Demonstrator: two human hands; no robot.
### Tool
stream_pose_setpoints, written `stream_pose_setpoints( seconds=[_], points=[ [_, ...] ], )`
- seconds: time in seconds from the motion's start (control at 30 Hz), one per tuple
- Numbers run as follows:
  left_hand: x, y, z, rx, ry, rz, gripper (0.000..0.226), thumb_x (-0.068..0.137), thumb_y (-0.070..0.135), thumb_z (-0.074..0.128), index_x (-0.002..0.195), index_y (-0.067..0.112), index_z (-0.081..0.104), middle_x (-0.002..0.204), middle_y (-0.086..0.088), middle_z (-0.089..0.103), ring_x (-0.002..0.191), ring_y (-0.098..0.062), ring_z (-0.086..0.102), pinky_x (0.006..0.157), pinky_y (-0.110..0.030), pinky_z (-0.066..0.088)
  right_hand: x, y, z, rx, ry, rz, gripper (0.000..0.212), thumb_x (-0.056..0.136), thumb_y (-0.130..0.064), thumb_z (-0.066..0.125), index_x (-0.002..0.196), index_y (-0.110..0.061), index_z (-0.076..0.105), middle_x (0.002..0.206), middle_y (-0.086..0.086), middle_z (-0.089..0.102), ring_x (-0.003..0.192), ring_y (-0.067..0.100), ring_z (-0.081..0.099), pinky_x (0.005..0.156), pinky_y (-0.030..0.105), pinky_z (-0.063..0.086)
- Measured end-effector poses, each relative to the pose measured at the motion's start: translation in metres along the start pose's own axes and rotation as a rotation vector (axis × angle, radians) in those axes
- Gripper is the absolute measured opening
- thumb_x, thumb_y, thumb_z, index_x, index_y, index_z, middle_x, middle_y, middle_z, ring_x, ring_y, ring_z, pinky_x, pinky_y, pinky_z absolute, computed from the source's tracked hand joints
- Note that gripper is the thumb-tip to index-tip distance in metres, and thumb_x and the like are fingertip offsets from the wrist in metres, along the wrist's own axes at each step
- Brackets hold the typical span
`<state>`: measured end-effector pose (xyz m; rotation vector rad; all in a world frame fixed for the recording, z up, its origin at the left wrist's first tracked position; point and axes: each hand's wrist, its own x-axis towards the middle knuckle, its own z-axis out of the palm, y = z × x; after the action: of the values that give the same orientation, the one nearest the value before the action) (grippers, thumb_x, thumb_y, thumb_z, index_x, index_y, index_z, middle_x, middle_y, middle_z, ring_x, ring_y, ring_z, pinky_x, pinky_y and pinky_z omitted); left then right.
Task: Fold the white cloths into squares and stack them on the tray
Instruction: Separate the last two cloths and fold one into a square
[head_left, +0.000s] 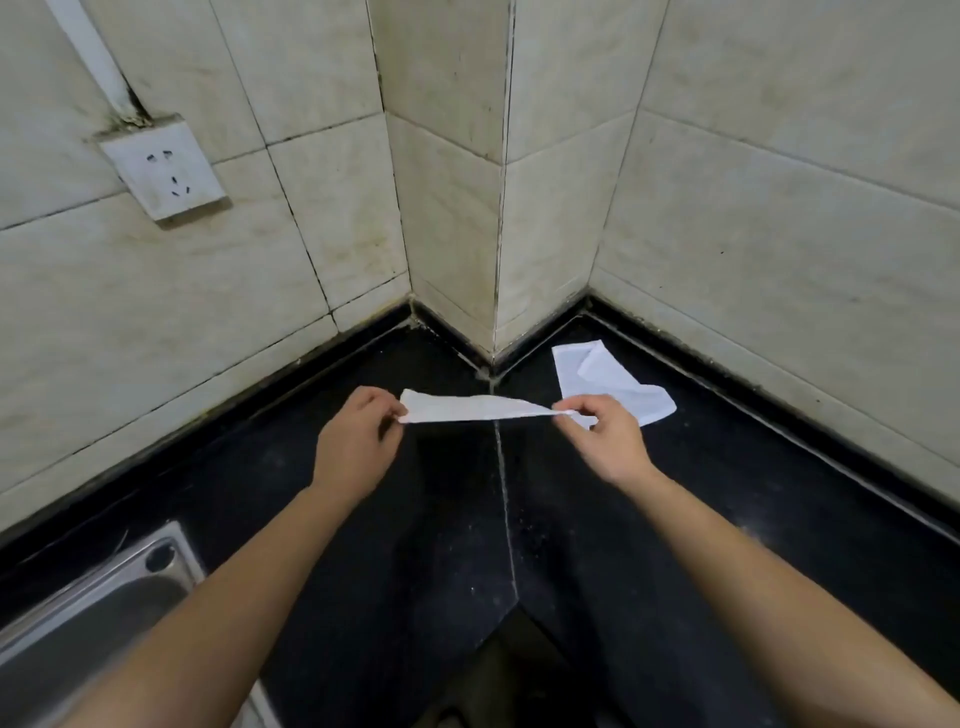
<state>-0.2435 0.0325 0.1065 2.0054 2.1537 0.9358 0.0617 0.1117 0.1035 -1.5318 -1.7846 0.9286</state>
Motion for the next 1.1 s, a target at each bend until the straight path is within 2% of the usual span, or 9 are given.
stream_pose_setpoints(
  seconds=[0.1,0.3,0.47,0.57,0.7,0.77,0.83,0.97,1.1],
  points=[
    [-0.054,-0.026,0.031,0.172,-0.193,0.170,0.019,0.074,0.010,0.082,0.090,0.016,0.075,0.105,-0.001,0.066,0.082,-0.019,0.067,0.056,-0.027,0.052,-0.034,0.052,0.020,-0.198,-0.139,-0.001,0.012,0.089,-0.027,0.074,0.099,-0.033,0.076,0.106,-0.007,0.069,0.102,0.011,0.061,0.088,0.027,0.048],
    [-0.166,-0.046,0.084,0.237,-0.592,0.202,0.015,0.070,0.020,0.086,0.082,0.022,0.076,0.090,0.002,0.064,0.072,-0.017,0.064,0.048,-0.031,0.055,-0.103,0.130,0.048,-0.681,-0.523,-0.128,0.025,0.095,-0.030,0.062,0.118,-0.031,0.073,0.124,0.000,0.057,0.114,0.025,0.056,0.093,0.038,0.049],
    [-0.204,-0.047,0.094,0.192,-0.585,0.200,0.012,0.071,0.015,0.082,0.082,0.019,0.077,0.085,0.002,0.065,0.070,-0.018,0.062,0.048,-0.030,0.053,-0.129,0.159,0.052,-0.667,-0.361,-0.302,0.036,0.070,-0.013,0.089,0.103,-0.024,0.079,0.092,0.004,0.063,0.076,0.028,0.064,0.058,0.038,0.055],
    [-0.207,-0.049,0.093,0.147,-0.545,0.218,0.022,0.085,0.025,0.056,0.086,0.018,0.077,0.086,0.002,0.065,0.072,-0.018,0.061,0.051,-0.030,0.053,-0.131,0.163,0.052,-0.628,-0.318,-0.341,0.037,0.072,-0.012,0.087,0.106,-0.024,0.079,0.091,0.004,0.063,0.076,0.027,0.063,0.058,0.039,0.056],
    [-0.197,-0.052,0.086,0.100,-0.598,0.231,0.020,0.088,0.036,0.061,0.088,0.024,0.077,0.088,0.007,0.064,0.075,-0.013,0.060,0.056,-0.029,0.054,-0.125,0.169,0.050,-0.647,-0.378,-0.376,0.028,0.086,-0.021,0.077,0.113,-0.022,0.075,0.105,0.004,0.062,0.087,0.026,0.063,0.066,0.043,0.058],
    [-0.187,-0.050,0.084,0.041,-0.589,0.106,0.027,0.091,0.043,0.056,0.092,0.027,0.078,0.092,0.010,0.064,0.080,-0.009,0.061,0.064,-0.027,0.055,-0.119,0.167,0.049,-0.622,-0.417,-0.334,0.023,0.095,-0.027,0.066,0.117,-0.021,0.073,0.114,0.001,0.060,0.096,0.023,0.061,0.077,0.041,0.057],
    [-0.172,-0.044,0.085,-0.104,-0.537,-0.176,0.016,0.092,0.036,0.066,0.096,0.026,0.078,0.095,0.010,0.064,0.084,-0.005,0.061,0.073,-0.026,0.054,-0.105,0.153,0.048,-0.473,-0.440,-0.141,0.024,0.100,-0.030,0.059,0.117,-0.020,0.072,0.116,-0.004,0.059,0.101,0.015,0.060,0.088,0.031,0.052],
    [-0.136,-0.037,0.095,-0.453,-0.307,-0.766,0.010,0.089,0.021,0.074,0.099,0.021,0.075,0.095,0.010,0.067,0.087,-0.003,0.064,0.081,-0.024,0.052,-0.067,0.127,0.060,-0.112,-0.290,0.246,0.017,0.097,-0.035,0.063,0.107,-0.024,0.073,0.102,-0.009,0.063,0.091,0.005,0.061,0.085,0.023,0.049],
    [-0.105,-0.040,0.110,-0.593,-0.169,-0.913,0.008,0.092,0.021,0.070,0.097,0.026,0.073,0.094,0.013,0.071,0.091,-0.005,0.067,0.079,-0.022,0.052,-0.029,0.116,0.082,-0.001,-0.165,0.312,0.011,0.095,-0.037,0.066,0.094,-0.027,0.070,0.095,-0.008,0.062,0.086,0.005,0.060,0.081,0.026,0.047]
  ],
)
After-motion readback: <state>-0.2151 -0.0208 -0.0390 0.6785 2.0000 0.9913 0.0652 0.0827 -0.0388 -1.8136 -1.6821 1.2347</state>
